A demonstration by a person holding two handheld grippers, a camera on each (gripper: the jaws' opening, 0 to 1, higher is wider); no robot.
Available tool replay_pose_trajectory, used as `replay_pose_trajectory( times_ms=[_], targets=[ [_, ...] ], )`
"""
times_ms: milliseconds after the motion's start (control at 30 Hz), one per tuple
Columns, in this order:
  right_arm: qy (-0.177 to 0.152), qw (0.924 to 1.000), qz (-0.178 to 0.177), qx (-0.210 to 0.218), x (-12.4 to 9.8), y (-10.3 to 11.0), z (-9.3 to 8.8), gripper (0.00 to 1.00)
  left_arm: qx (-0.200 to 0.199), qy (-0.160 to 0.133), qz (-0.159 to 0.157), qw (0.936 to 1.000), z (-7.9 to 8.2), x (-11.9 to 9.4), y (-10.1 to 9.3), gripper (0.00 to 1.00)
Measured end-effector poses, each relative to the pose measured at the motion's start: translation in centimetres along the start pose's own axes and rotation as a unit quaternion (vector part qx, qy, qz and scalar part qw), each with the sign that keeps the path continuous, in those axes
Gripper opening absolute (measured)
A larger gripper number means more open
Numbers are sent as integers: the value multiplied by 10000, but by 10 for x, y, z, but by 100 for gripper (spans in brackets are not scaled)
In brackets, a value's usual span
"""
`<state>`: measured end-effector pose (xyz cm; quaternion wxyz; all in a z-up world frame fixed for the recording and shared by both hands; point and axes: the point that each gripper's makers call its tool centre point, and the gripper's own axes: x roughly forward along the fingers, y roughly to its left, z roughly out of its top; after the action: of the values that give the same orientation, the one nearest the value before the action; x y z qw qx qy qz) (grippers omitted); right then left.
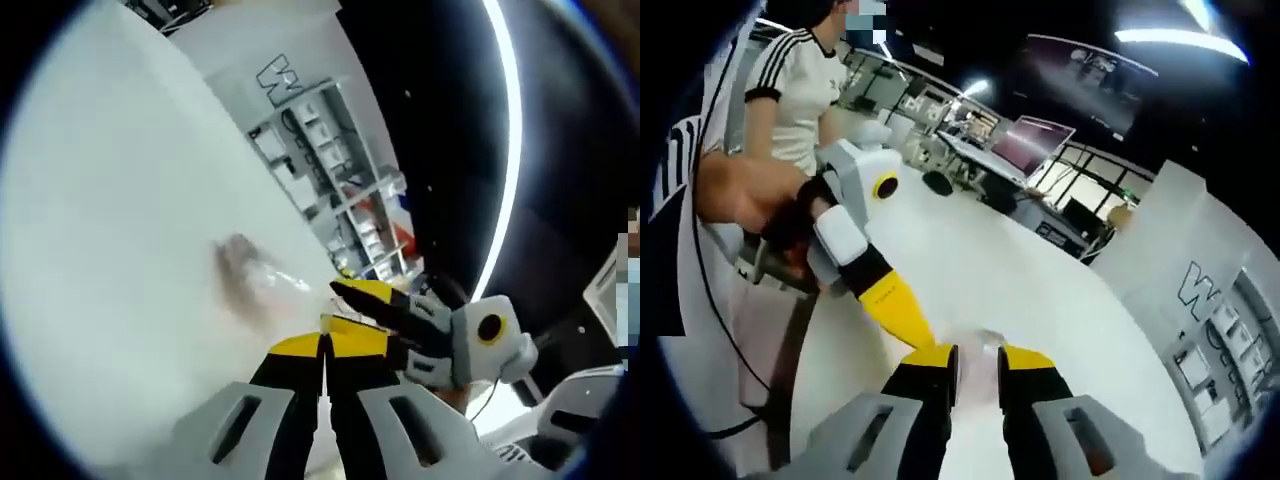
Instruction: Open the resealable bag by pulling the two sides of the seal apart until the entire bag opening is separated and visibly accessible.
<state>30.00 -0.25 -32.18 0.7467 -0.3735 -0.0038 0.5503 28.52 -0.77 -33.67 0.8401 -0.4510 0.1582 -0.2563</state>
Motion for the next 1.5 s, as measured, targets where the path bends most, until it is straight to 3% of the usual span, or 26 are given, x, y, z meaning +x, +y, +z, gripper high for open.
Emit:
replay_pose_trajectory(
  times_ms=[200,300,467,667,800,833,867,933,1000,1067,1133,1167,1200,1267,1300,1367,1500],
  targets=[
    [370,9974,-530,-322,12,-17,-20,10,261,80,88,9996,-1,0,4,1],
    [-29,9967,-800,116,10,-29,-13,0,426,119,135,9989,-1,-1,5,1],
    [-643,9883,-1255,579,0,-52,6,0,965,146,345,9946,0,-1,0,1],
    [-721,9852,-1445,574,0,-59,12,0,1304,52,460,9904,10,1,-4,1],
    [-687,9842,-1462,728,0,-66,11,0,1551,-226,419,9867,22,4,-4,3],
    [-696,9840,-1444,775,1,-67,11,0,1708,-297,376,9841,26,4,-6,5],
    [-674,9844,-1417,800,1,-67,11,0,1793,-416,398,9821,32,5,-8,15],
    [-676,9848,-1344,868,2,-67,10,0,2168,-609,485,9731,42,5,-9,33],
    [-699,9845,-1318,923,1,-68,10,0,2544,-611,591,9633,46,3,-9,37],
    [-689,9843,-1331,937,0,-71,9,0,3063,-595,679,9476,50,4,-11,42],
    [-739,9832,-1347,988,-2,-74,10,0,3707,-547,829,9234,53,6,-12,53],
    [-749,9828,-1356,1009,-3,-76,10,0,3904,-528,850,9152,53,7,-13,57],
    [-755,9824,-1375,1018,-4,-77,11,0,4275,-465,919,8981,53,9,-14,61],
    [-815,9810,-1428,1028,-7,-81,12,0,4733,-427,957,8747,53,12,-18,64],
    [-820,9806,-1442,1040,-8,-83,13,0,4845,-402,907,8691,52,14,-20,64],
    [-818,9804,-1470,1025,-9,-85,12,0,4885,-487,805,8675,53,16,-25,64],
    [-824,9795,-1546,999,-14,-94,12,0,4844,-531,705,8704,55,17,-27,65]
  ],
)
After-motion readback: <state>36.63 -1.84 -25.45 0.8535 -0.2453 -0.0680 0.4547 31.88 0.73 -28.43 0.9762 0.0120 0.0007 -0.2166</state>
